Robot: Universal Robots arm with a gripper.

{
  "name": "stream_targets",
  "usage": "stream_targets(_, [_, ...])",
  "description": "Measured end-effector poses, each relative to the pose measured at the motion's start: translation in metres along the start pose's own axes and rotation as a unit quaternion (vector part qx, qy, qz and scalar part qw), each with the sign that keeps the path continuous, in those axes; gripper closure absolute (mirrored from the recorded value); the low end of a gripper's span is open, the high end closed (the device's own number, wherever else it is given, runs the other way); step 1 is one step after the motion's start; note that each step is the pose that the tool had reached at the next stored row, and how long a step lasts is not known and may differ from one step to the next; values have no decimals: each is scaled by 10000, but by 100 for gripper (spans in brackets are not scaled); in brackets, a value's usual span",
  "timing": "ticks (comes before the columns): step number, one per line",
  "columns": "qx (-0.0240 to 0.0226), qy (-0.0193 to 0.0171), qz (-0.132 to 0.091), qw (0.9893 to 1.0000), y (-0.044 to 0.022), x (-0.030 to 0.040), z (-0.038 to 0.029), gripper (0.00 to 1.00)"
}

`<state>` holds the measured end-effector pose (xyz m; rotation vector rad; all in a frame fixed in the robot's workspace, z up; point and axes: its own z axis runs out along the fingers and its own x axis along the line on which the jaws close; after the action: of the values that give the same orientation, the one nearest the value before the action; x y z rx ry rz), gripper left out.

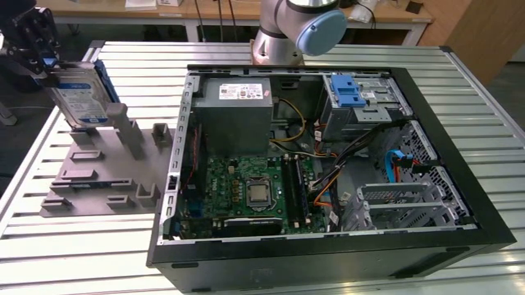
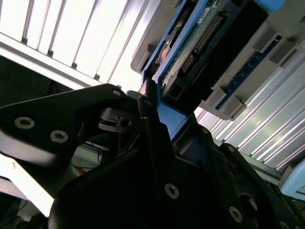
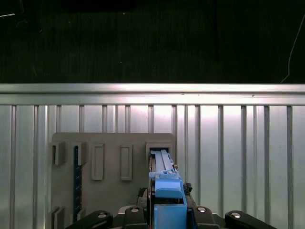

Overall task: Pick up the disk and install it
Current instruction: 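Pick up the disk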

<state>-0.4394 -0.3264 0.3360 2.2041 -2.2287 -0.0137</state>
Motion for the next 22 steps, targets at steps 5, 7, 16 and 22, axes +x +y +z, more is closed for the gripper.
stream_targets(5, [1, -1, 0, 10000, 0, 0, -17, 64])
stream_targets(7, [0, 0, 0, 10000, 0, 0, -23, 64])
stream_targets(16, [0, 0, 0, 10000, 1, 0, -36, 64])
stream_targets(22, [0, 0, 0, 10000, 1, 0, -48, 64])
